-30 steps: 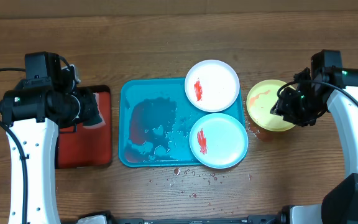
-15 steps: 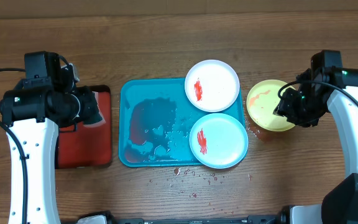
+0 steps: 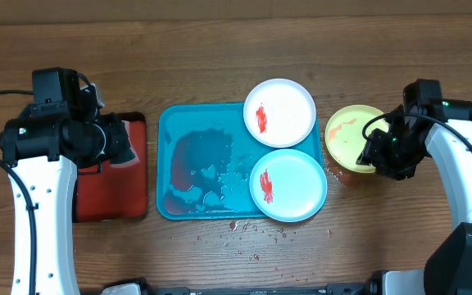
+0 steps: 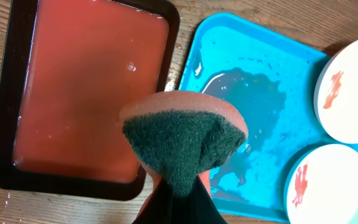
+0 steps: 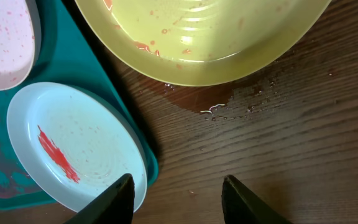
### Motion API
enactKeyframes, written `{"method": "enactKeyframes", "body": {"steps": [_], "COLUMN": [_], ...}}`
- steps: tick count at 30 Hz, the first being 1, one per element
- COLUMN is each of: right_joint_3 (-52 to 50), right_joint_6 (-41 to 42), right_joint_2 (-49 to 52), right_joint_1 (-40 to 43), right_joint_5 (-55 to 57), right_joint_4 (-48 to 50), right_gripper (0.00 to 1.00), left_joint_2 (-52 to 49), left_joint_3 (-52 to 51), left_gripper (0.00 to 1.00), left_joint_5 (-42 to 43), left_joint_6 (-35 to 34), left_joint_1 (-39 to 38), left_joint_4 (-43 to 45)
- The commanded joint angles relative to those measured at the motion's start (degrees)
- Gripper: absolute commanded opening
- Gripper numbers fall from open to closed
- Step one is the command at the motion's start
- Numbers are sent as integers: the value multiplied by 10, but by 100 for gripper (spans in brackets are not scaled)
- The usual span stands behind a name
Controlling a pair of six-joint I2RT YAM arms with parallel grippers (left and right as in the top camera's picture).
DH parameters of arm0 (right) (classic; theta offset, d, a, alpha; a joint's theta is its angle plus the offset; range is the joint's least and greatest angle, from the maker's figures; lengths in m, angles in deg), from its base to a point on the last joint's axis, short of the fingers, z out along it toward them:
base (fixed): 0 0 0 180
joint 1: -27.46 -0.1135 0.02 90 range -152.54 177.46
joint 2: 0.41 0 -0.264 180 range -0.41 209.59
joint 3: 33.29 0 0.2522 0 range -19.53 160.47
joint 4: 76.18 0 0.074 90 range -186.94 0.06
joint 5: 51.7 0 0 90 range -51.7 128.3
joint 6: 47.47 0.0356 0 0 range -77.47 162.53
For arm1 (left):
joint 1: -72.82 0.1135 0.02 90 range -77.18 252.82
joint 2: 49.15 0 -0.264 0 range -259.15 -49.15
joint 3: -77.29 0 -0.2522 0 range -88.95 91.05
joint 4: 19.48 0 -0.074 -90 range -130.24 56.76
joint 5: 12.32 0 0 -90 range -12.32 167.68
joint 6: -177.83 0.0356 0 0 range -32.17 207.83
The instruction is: Clean dirty plates on tray and stack at the side
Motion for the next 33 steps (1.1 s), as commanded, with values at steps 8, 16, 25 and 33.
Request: {"method": "enactKeyframes", "body": {"steps": [8,16,25,33], "right_joint_3": [-2,-2,-2,-2], "right_joint_6": [0,0,0,0], "right_joint_2": [-3,-3,-3,-3], "right_joint_1": [-3,-3,-3,-3], "right_joint_5": [6,5,5,5], "right_joint_4": [4,4,3,0], "right_gripper": [47,47,48,48], "left_joint_2": [3,3,3,-5], "left_joint_3": [-2,-2,-2,-2], "left_gripper": [4,4,4,4], "left_joint_5": [2,2,2,0], "left_joint_6": [-7,-7,-7,-8], "left_joint_1": [2,2,-16,-40], "left_joint_4": [0,2,7,18]}}
